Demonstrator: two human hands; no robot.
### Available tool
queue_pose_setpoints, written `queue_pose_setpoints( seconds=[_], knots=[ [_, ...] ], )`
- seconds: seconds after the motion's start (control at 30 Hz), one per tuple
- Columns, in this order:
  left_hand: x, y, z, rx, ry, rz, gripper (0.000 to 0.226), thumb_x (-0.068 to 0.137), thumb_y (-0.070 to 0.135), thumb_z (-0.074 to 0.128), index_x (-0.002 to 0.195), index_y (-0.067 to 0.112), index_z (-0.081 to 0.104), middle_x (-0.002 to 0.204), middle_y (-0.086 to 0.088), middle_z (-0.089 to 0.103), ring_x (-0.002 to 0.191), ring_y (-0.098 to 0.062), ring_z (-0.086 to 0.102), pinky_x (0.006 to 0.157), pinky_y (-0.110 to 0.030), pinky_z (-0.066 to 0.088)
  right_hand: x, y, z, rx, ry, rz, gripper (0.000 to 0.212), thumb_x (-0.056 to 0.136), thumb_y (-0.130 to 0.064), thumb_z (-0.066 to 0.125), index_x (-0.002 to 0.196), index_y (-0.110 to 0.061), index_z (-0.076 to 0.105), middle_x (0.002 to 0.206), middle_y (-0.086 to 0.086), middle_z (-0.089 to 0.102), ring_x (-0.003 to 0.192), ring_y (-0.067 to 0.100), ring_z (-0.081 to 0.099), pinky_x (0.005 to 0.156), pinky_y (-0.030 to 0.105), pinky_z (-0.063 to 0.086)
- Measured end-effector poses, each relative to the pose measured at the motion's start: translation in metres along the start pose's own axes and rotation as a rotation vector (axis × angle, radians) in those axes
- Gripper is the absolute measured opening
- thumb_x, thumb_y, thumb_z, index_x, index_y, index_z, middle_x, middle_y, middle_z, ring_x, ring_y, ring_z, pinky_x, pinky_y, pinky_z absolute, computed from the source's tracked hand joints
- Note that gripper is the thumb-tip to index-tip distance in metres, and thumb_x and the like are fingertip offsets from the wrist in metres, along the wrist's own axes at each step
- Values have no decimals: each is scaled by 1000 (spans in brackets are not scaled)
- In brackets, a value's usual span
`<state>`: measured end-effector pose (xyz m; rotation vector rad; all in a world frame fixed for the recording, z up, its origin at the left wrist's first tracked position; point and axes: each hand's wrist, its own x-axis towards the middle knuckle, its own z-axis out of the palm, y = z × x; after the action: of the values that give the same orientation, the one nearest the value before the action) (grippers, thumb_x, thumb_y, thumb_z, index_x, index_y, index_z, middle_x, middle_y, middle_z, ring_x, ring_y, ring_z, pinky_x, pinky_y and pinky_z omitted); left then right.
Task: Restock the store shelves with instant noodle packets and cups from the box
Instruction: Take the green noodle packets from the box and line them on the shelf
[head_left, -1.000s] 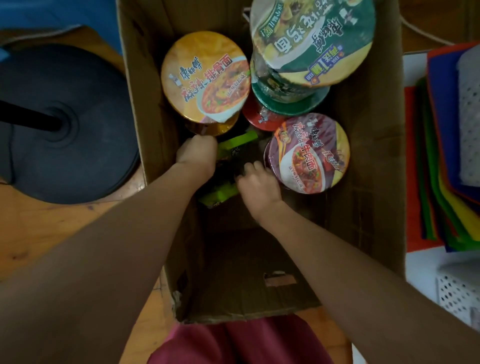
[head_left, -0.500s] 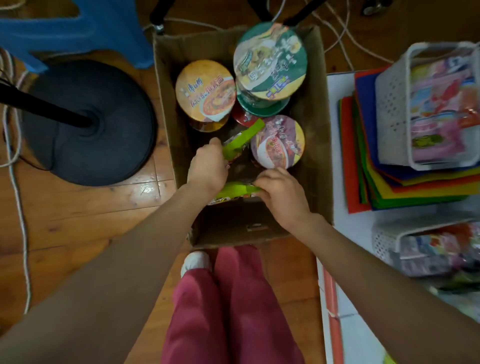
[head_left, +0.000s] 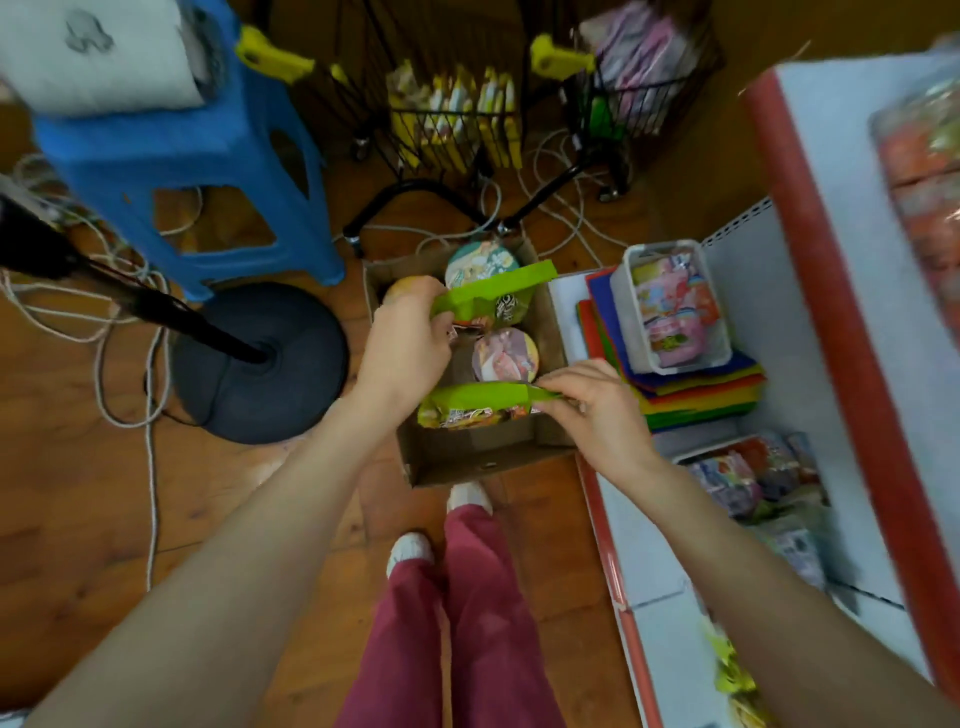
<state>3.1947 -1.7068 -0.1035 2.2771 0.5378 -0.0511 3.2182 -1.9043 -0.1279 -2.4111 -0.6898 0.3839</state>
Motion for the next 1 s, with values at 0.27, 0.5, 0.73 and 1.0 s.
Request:
queue_pose_setpoints(
  seconds=[0.27, 0.5, 0.73, 1.0],
  knots=[
    [-38, 112, -124, -69, 177, 297, 24, 95, 10, 45, 117, 3, 54, 94, -13, 63, 80, -20, 54, 61, -19, 29, -37, -100, -137, 55, 236, 14, 25, 76, -24, 62, 83, -2, 72, 75, 7, 66, 75, 3, 47, 67, 17, 32],
    [-60, 200, -200, -122, 287, 532, 28, 96, 13, 45, 121, 2, 51, 92, -10, 62, 75, -21, 55, 64, -25, 36, -71, -165, -235, 40, 384, 17, 18, 82, -16, 66, 90, 0, 70, 81, -2, 61, 77, 13, 57, 67, 5, 39],
    [-78, 272, -241, -162, 363, 699, 28, 96, 14, 45, 120, 2, 53, 82, -1, 56, 72, -15, 50, 62, -19, 30, -106, -208, -314, -7, 520, 15, 13, 86, -14, 63, 90, -4, 70, 81, 11, 67, 77, 26, 61, 70, 36, 47],
    [-87, 358, -257, -225, 393, 770, 29, 97, 16, 43, 118, 0, 53, 106, -21, 64, 101, -35, 57, 73, -25, 34, -148, -224, -399, -83, 689, 45, 10, 86, -16, 62, 84, -9, 67, 63, -11, 54, 57, -5, 51, 55, 12, 34]
  ],
)
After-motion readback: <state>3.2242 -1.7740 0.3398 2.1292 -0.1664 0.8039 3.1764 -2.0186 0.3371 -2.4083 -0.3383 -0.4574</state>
